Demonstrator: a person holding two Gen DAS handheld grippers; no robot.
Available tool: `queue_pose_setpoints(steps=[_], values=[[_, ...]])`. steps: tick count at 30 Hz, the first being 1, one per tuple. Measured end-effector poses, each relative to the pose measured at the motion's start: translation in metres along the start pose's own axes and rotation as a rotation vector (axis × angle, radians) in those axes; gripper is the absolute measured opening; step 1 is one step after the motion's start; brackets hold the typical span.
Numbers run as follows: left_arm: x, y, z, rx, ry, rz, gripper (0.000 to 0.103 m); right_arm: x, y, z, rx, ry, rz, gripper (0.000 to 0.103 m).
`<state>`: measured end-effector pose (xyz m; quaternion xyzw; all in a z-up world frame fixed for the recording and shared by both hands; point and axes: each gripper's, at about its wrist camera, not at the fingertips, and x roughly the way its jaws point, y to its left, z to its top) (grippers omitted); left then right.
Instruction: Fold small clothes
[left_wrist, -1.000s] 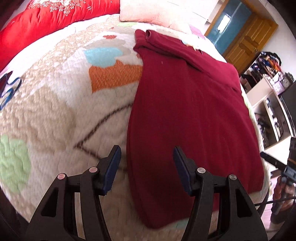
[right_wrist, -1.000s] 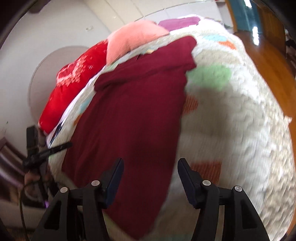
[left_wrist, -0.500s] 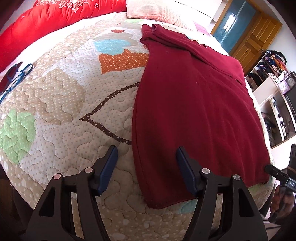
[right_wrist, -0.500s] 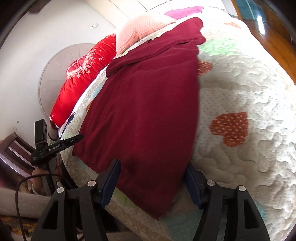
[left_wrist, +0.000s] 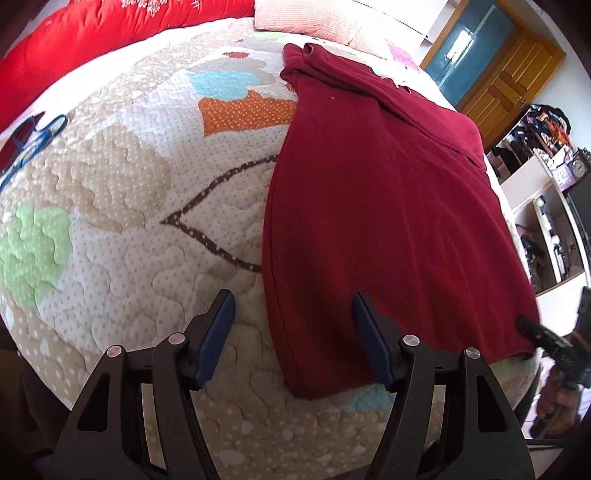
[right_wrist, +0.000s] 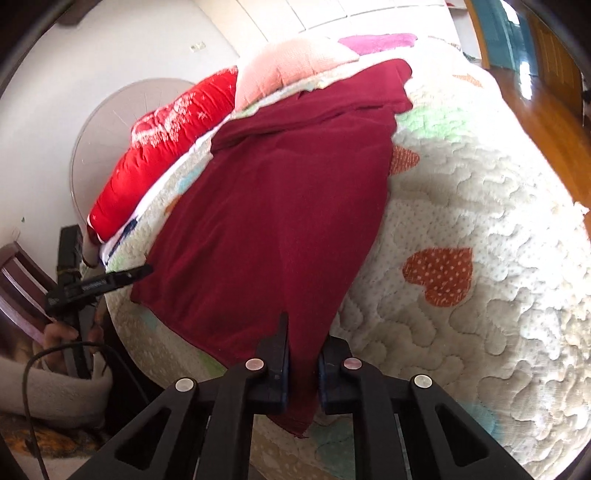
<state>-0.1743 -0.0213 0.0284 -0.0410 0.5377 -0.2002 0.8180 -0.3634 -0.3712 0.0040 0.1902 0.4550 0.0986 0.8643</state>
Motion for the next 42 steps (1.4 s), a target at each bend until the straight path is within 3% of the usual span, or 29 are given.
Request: queue_pose_setpoints(steps=[4, 5, 6, 8, 13, 17, 19, 21, 23, 24, 26, 31, 36, 42], values=[[-0.003, 0.0, -0.005, -0.016, 0.01, -0.014, 0.068, 0.008, -0.011, -0.003, 0.052, 0.005, 0.05, 0.011], [-0.003, -0.001, -0.006, -0.017, 0.015, -0.02, 0.073, 0.008, -0.013, -0.004, 0.06, 0.0, 0.059, 0.011], [-0.002, -0.001, -0.007, -0.018, 0.025, -0.034, 0.079, 0.008, -0.016, -0.005, 0.065, -0.003, 0.072, 0.013], [-0.001, -0.005, -0.007, -0.013, 0.029, -0.028, 0.079, 0.008, -0.02, -0.006, 0.078, -0.006, 0.101, 0.017], [0.001, -0.013, -0.009, 0.015, 0.03, 0.0, 0.079, 0.006, -0.019, -0.007, 0.074, 0.007, 0.179, 0.044], [0.002, -0.012, -0.007, 0.013, 0.028, -0.022, 0.078, 0.009, -0.014, -0.006, 0.038, 0.016, 0.178, 0.045], [0.002, -0.014, -0.006, 0.02, 0.029, -0.041, 0.065, 0.01, -0.015, -0.006, 0.043, 0.014, 0.198, 0.045], [0.004, -0.018, -0.006, 0.043, 0.027, -0.037, 0.046, 0.011, -0.014, -0.007, 0.039, 0.015, 0.216, 0.045], [0.006, -0.021, -0.007, 0.069, 0.021, -0.021, 0.035, 0.013, -0.01, -0.007, -0.006, 0.024, 0.215, 0.034], [0.006, -0.022, -0.006, 0.073, 0.018, -0.023, 0.027, 0.014, -0.007, -0.007, -0.018, 0.025, 0.227, 0.021], [0.003, -0.023, -0.004, 0.077, 0.017, -0.05, 0.015, 0.014, -0.009, -0.005, 0.002, 0.015, 0.264, 0.017], [-0.013, -0.02, 0.013, 0.077, -0.005, -0.131, 0.014, 0.002, -0.006, 0.01, 0.013, -0.047, 0.358, 0.014], [-0.029, -0.014, 0.047, 0.042, -0.077, -0.208, 0.013, -0.015, -0.003, 0.05, 0.029, -0.191, 0.467, 0.014], [-0.023, -0.03, 0.128, 0.064, -0.189, -0.24, 0.012, -0.006, -0.006, 0.124, 0.013, -0.315, 0.426, 0.014]])
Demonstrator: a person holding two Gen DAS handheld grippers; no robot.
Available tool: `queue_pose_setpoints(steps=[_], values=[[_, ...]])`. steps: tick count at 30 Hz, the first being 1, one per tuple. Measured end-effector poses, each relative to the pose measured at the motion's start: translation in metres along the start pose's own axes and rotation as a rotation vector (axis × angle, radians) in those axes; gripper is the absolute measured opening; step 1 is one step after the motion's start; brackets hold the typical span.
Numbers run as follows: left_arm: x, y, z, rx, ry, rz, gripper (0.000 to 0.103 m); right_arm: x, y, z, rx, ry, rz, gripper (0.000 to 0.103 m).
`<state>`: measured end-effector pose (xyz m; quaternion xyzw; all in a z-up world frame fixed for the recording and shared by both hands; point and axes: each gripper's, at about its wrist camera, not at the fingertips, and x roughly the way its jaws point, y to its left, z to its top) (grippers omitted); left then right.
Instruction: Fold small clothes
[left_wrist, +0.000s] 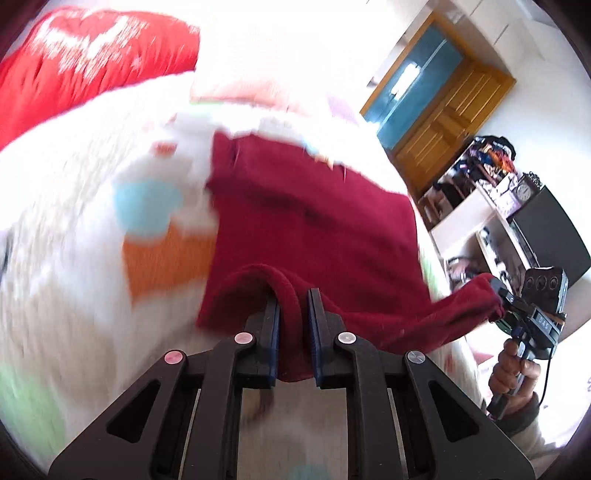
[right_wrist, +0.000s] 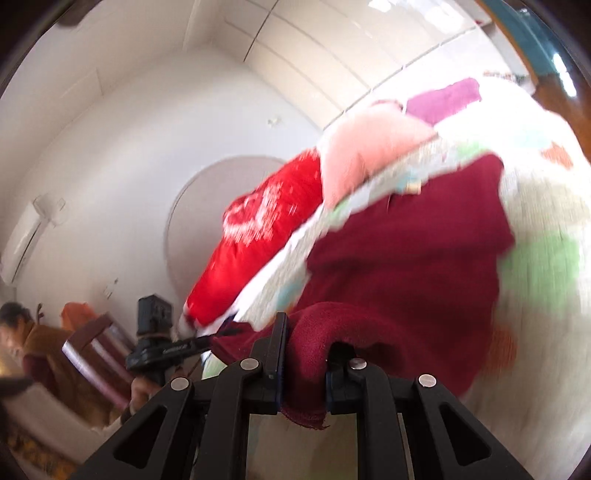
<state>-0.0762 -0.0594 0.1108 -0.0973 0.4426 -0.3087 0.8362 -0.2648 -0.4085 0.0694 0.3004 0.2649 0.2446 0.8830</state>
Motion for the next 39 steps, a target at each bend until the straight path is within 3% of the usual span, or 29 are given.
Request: queue_pose_setpoints(steps=[6, 10, 12, 14, 16, 20, 21, 25, 27, 29, 32, 35, 39], values=[[0.051, -0.003, 0.09, 0.009, -0.078, 0.031, 0.012, 0.051, -0.033, 0.081, -0.011, -0.062, -0.125, 0.013], [0.104, 0.004, 0.137, 0.018, -0.075, 0.096, 0.012, 0.082, -0.071, 0.124, 0.023, -0.092, -0.231, 0.013], [0.135, 0.014, 0.152, -0.006, -0.037, 0.096, 0.012, 0.102, -0.097, 0.139, 0.073, -0.094, -0.249, 0.013], [0.155, 0.024, 0.16, -0.034, -0.01, 0.103, 0.013, 0.127, -0.126, 0.151, 0.129, -0.053, -0.327, 0.019], [0.167, 0.036, 0.168, -0.074, 0.026, 0.092, 0.02, 0.13, -0.142, 0.158, 0.152, -0.02, -0.363, 0.04], [0.144, 0.05, 0.176, -0.11, -0.05, 0.081, 0.068, 0.112, -0.138, 0.169, 0.112, -0.114, -0.396, 0.047], [0.136, 0.051, 0.176, -0.105, -0.082, 0.087, 0.07, 0.105, -0.133, 0.169, 0.093, -0.131, -0.407, 0.047], [0.132, 0.045, 0.177, -0.07, -0.086, 0.096, 0.07, 0.103, -0.109, 0.169, -0.018, -0.092, -0.412, 0.044], [0.142, 0.039, 0.175, -0.056, -0.062, 0.102, 0.07, 0.123, -0.099, 0.167, -0.096, -0.023, -0.476, 0.039], [0.162, 0.031, 0.172, -0.023, -0.013, 0.159, 0.07, 0.143, -0.099, 0.166, -0.137, 0.046, -0.541, 0.037], [0.195, 0.027, 0.172, 0.003, 0.034, 0.25, 0.07, 0.165, -0.127, 0.17, -0.123, 0.132, -0.66, 0.037], [0.223, 0.04, 0.173, -0.024, 0.073, 0.337, 0.07, 0.179, -0.159, 0.177, -0.103, 0.163, -0.753, 0.037], [0.244, 0.061, 0.176, -0.069, 0.087, 0.359, 0.07, 0.193, -0.191, 0.178, -0.088, 0.183, -0.765, 0.037]])
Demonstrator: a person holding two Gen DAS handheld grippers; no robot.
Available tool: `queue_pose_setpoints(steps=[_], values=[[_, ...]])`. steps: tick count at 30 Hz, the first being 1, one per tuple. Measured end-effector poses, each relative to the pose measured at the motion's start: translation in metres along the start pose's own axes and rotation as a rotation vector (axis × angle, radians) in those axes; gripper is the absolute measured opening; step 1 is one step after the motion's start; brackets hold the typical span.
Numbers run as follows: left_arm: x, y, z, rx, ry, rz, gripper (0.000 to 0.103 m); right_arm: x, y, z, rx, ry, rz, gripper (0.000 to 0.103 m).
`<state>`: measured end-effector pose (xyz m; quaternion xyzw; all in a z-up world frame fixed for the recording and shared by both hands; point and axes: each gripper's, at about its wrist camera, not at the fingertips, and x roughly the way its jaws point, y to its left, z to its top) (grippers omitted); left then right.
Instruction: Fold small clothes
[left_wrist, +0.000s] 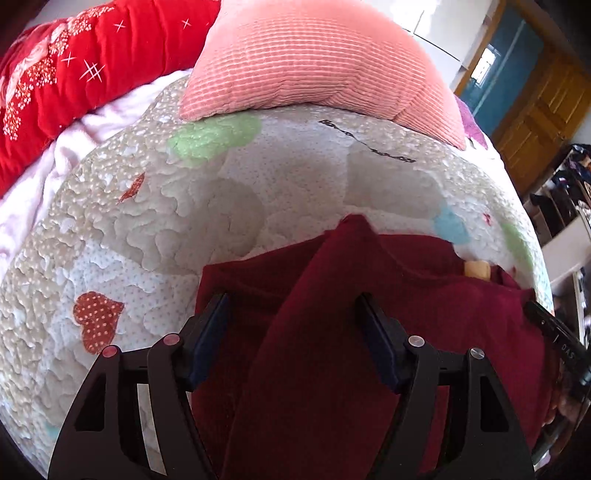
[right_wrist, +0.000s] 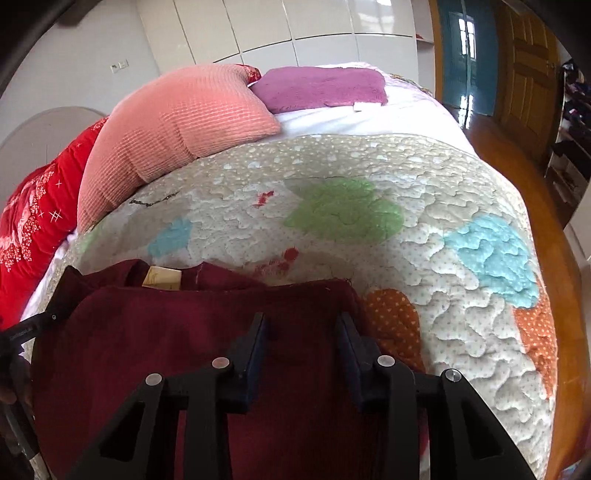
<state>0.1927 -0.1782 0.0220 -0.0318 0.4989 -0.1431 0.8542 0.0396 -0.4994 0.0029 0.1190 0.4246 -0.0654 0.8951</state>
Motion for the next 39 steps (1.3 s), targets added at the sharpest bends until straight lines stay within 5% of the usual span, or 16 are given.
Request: queue_pose_setpoints(steps=[6, 12, 16, 21, 25, 30, 35, 39], values=[[-0.021, 0.005, -0.005, 0.011, -0.02, -0.02, 0.07, -0.041, 0.002, -0.004, 0.035, -0.05, 0.042, 0.037], [-0.077, 0.023, -0.049, 0.042, -0.066, -0.067, 0.07, -0.107, 0.014, -0.054, -0.028, -0.071, 0.087, 0.041], [-0.093, 0.032, -0.095, 0.05, -0.053, -0.063, 0.07, -0.091, 0.013, -0.079, -0.044, -0.015, 0.039, 0.042], [-0.093, 0.039, -0.125, 0.024, -0.029, -0.057, 0.07, -0.095, 0.032, -0.068, -0.055, 0.0, 0.006, 0.042], [-0.092, 0.045, -0.132, -0.017, -0.056, -0.092, 0.07, -0.113, 0.078, -0.05, -0.045, -0.043, 0.156, 0.048], [-0.091, 0.048, -0.135, 0.01, -0.075, -0.119, 0.07, -0.082, 0.171, -0.028, -0.11, 0.025, 0.332, 0.048], [-0.088, 0.062, -0.132, -0.019, -0.066, -0.198, 0.07, -0.032, 0.259, -0.011, -0.226, 0.078, 0.335, 0.048], [-0.088, 0.066, -0.132, -0.023, -0.07, -0.22, 0.07, 0.023, 0.302, -0.006, -0.277, 0.159, 0.245, 0.047]])
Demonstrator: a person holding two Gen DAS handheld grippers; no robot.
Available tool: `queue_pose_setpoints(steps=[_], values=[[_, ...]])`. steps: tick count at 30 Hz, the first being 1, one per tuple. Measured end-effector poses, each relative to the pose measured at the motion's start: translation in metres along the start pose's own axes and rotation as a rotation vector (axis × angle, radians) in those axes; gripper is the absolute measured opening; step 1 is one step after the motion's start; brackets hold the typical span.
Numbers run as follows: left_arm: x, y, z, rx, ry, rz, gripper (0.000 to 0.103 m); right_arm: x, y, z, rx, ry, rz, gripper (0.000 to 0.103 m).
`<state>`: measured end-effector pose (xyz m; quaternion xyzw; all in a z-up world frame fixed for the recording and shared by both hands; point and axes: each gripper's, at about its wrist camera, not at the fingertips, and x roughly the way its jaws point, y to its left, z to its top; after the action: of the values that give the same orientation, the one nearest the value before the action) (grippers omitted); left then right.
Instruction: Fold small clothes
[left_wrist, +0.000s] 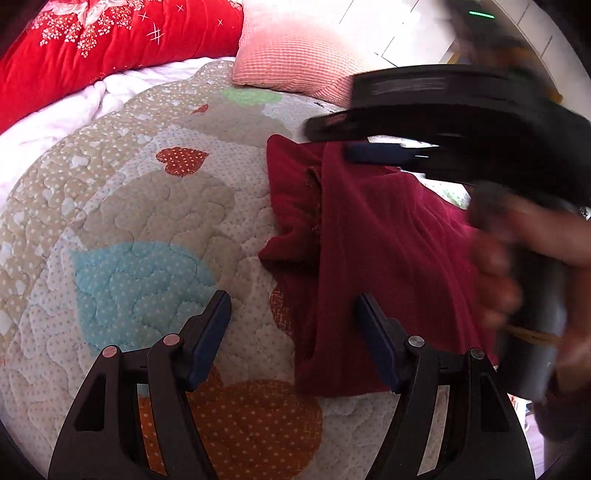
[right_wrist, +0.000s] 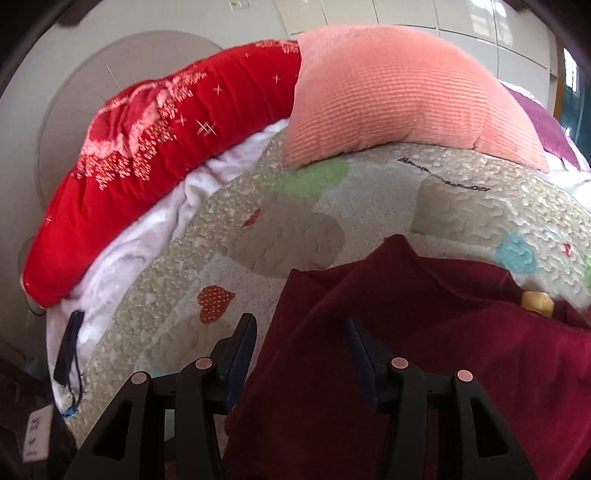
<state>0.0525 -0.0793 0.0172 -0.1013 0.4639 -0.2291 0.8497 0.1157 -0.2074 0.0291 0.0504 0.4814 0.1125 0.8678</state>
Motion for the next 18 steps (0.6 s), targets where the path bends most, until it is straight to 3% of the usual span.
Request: queue_pose_setpoints(steps=[3, 6, 10, 14, 15, 16, 18], values=[[0.001, 0.002, 0.001, -0.004, -0.002, -0.011, 0.071, 0.03, 0.002, 0.005, -0.061, 0.039, -0.14, 0.013], [0.0, 0.007, 0.003, -0.03, 0.003, -0.036, 0.07, 0.024, -0.005, 0.007, -0.04, 0.007, -0.109, 0.007], [-0.002, 0.011, 0.004, -0.054, -0.003, -0.05, 0.07, 0.01, -0.001, 0.012, -0.048, -0.06, -0.058, 0.007], [-0.003, 0.011, 0.003, -0.062, -0.004, -0.054, 0.07, 0.042, -0.004, 0.007, -0.048, 0.031, -0.063, 0.008], [-0.003, 0.011, 0.002, -0.06, -0.003, -0.052, 0.07, 0.041, -0.005, 0.004, -0.048, 0.013, -0.052, 0.012], [-0.004, 0.011, 0.002, -0.058, -0.004, -0.05, 0.07, 0.035, -0.007, 0.005, -0.033, -0.001, -0.028, 0.03], [-0.004, 0.009, 0.002, -0.048, -0.005, -0.041, 0.07, 0.02, -0.014, 0.003, 0.028, -0.005, 0.066, 0.057]])
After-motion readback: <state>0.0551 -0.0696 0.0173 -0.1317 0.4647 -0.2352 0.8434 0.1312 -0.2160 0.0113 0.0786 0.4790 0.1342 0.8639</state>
